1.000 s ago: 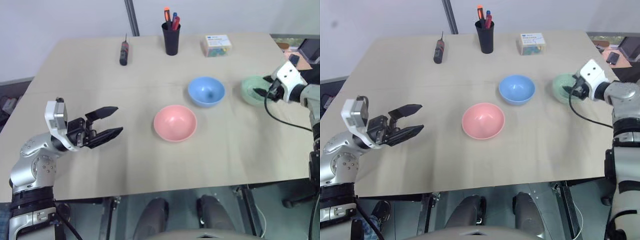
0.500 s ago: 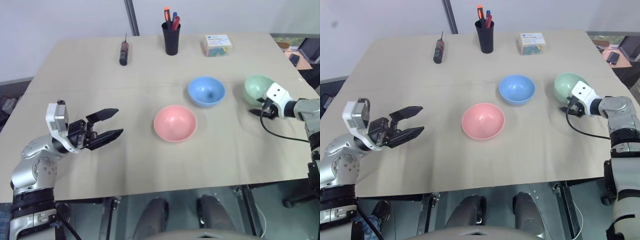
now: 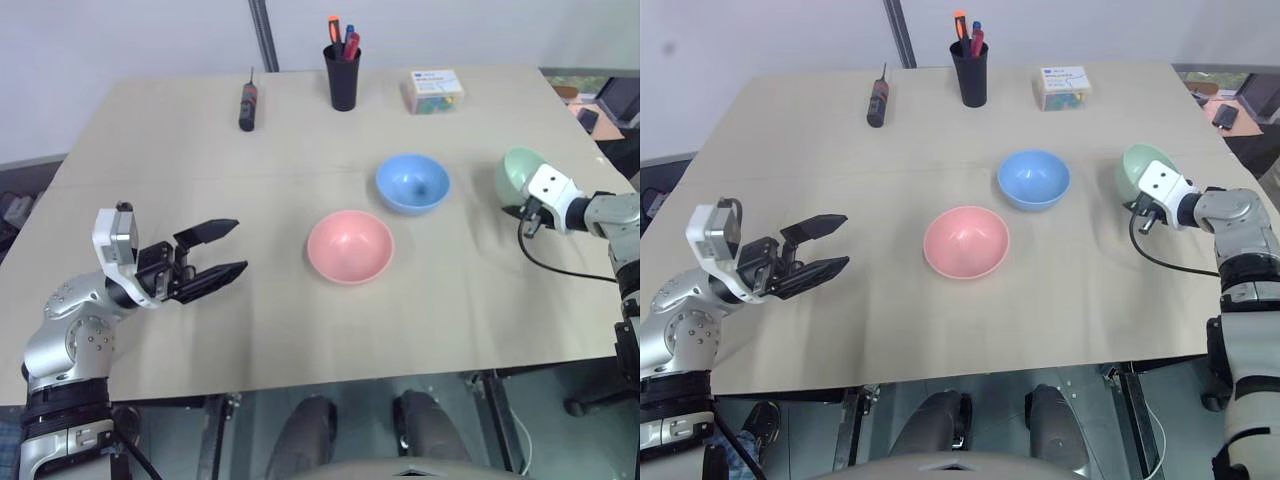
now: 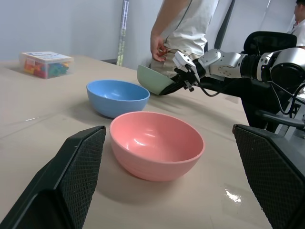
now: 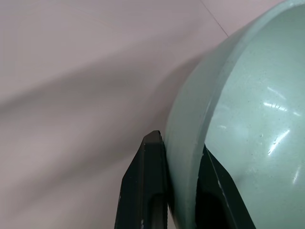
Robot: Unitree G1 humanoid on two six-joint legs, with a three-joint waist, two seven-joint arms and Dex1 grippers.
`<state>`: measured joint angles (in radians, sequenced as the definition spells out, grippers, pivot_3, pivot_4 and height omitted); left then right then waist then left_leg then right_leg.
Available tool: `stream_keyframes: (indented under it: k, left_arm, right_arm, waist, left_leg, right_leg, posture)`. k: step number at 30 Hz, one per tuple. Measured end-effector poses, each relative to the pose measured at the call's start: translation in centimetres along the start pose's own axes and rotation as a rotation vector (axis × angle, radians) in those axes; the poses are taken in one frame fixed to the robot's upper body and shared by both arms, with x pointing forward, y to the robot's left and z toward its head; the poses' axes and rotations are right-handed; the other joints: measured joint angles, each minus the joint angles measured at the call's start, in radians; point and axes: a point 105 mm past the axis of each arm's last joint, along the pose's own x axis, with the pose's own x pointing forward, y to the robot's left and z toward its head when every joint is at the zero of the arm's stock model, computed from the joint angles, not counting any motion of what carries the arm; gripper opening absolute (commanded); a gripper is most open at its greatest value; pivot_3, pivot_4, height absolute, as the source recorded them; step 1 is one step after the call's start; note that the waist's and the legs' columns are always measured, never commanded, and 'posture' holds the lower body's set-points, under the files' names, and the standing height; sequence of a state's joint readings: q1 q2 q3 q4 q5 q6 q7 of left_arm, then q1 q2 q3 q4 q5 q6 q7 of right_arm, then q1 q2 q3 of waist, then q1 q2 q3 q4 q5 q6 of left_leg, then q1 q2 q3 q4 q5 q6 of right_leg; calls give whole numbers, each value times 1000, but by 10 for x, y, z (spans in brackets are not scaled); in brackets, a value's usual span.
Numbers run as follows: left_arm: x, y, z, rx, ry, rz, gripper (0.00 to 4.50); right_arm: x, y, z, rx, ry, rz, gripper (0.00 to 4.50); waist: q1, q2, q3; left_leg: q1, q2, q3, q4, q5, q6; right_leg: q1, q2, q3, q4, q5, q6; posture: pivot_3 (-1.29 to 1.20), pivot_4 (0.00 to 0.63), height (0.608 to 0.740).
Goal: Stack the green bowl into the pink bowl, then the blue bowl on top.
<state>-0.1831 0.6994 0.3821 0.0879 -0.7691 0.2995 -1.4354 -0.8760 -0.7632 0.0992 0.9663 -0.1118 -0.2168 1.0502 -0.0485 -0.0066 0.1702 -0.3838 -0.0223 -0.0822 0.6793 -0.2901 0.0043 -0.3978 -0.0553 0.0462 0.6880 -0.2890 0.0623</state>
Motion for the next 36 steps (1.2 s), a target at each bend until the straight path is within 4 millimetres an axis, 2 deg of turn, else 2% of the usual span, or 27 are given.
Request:
stream_keyframes:
  k: [1, 4, 5, 6, 7, 8, 10, 12, 15, 16, 18, 20, 26, 28, 30, 32, 36]
  left_arm:
    - [0, 0, 0, 0, 0, 0, 4500]
    - [1, 0, 0, 2, -1, -7, 4500]
    - [1, 0, 1, 4, -2, -9, 4500]
    - [3, 1, 3, 13, -7, -14, 4500]
    - [4, 1, 4, 19, -11, -15, 4500]
    - [6, 3, 7, 30, -21, -18, 4500]
    - [7, 4, 9, 40, -31, -20, 4500]
    - [7, 5, 9, 45, -41, -17, 4500]
    - [8, 10, 7, 48, -45, -6, 4500]
    - [9, 12, 7, 56, -43, -4, 4500]
    - [11, 13, 7, 64, -37, -13, 4500]
    - [13, 13, 6, 65, -33, -27, 4500]
    - [15, 16, 6, 64, -45, -31, 4500]
    - [15, 15, 6, 66, -46, -33, 4500]
    - [15, 15, 6, 67, -47, -33, 4500]
    - [15, 16, 5, 66, -48, -32, 4500]
    - [15, 16, 5, 67, -49, -32, 4500]
  right_arm:
    - [0, 1, 3, -4, -8, 12, 58]
    - [-2, 6, 34, -45, -92, 96, 58]
    - [-5, 8, 46, -70, -121, 121, 58]
    - [-10, 12, 71, -122, -179, 160, 58]
    - [-13, 14, 81, -143, -198, 175, 58]
    - [-20, 22, 100, -176, -233, 215, 58]
    - [-26, 32, 117, -207, -265, 263, 58]
    - [-33, 58, 140, -258, -310, 357, 58]
    - [-38, 103, 167, -338, -360, 505, 58]
    - [-39, 126, 177, -375, -383, 571, 58]
    - [-36, 155, 190, -425, -416, 646, 58]
    - [-33, 165, 192, -437, -420, 669, 58]
    - [-5, 159, 199, -497, -353, 536, 58]
    - [-1, 155, 198, -507, -335, 509, 812]
    - [1, 153, 197, -513, -316, 503, 1272]
    - [2, 156, 195, -512, -305, 519, 2183]
    - [0, 161, 197, -498, -310, 551, 3339]
  waist:
    - [-1, 0, 0]
    - [-2, 3, 2]
    - [-1, 3, 2]
    - [0, 4, 2]
    - [4, 4, 2]
    - [7, 4, 2]
    - [9, 4, 2]
    - [11, 4, 2]
    - [10, 4, 2]
    - [9, 3, 2]
    - [9, 3, 2]
    - [11, 3, 2]
    - [9, 3, 2]
    - [8, 3, 2]
    - [8, 3, 2]
    - [8, 3, 2]
    - [8, 3, 2]
  left_leg:
    - [0, 0, 0, 0, 0, 0]
    - [-1, 0, 0, 0, 0, 0]
    - [-1, 0, 0, 0, 0, 0]
    - [-2, 0, 0, 0, 0, 0]
    - [-4, 0, -1, 0, 0, 0]
    - [-6, 0, -1, 0, 0, 0]
    - [-9, 0, -3, 1, 0, -1]
    - [-16, 0, -3, 2, 1, -2]
    - [-17, -1, -4, 2, 1, -2]
    - [-17, -1, -4, 3, 1, -2]
    - [-17, -2, -4, 3, 1, -2]
    - [-17, -3, -4, 4, 1, -2]
    - [-17, -3, -5, 5, 1, -2]
    - [-17, -3, -5, 4, 1, -2]
    - [-17, -3, -5, 4, 1, -2]
    - [-17, -3, -5, 4, 1, -2]
    - [-17, -3, -5, 4, 1, -2]
  right_leg:
    - [0, 0, 0, 0, 0, 0]
    - [-1, 0, 0, 0, 0, 0]
    - [-2, 0, 0, 0, 0, 0]
    - [-3, 0, 0, 0, 0, 0]
    - [-4, 0, -1, 0, 0, 0]
    - [-6, -1, -1, 0, 0, 0]
    - [-8, -1, -2, 0, 0, 0]
    - [-13, -3, -3, 1, 0, 0]
    - [-14, -7, -4, 0, 0, 0]
    - [-14, -7, -4, 0, 0, 0]
    - [-14, -7, -4, 1, 0, 0]
    - [-13, -7, -5, 1, 0, 0]
    - [-14, -4, -5, 3, 0, 0]
    - [-14, -4, -5, 3, 0, 0]
    - [-14, -4, -5, 3, 0, 0]
    - [-14, -4, -5, 3, 0, 0]
    - [-14, -3, -5, 3, 0, 0]
  posture:
    - [0, 150, 740]
    - [0, 150, 740]
    - [0, 150, 740]
    - [0, 150, 740]
    - [0, 150, 740]
    - [0, 150, 740]
    - [0, 150, 740]
    - [0, 150, 740]
    - [0, 150, 740]
    - [0, 150, 740]
    - [0, 150, 740]
    - [0, 150, 740]
    - [0, 150, 740]
    - [0, 150, 740]
    - [0, 150, 740]
    - [0, 150, 740]
    - [0, 150, 740]
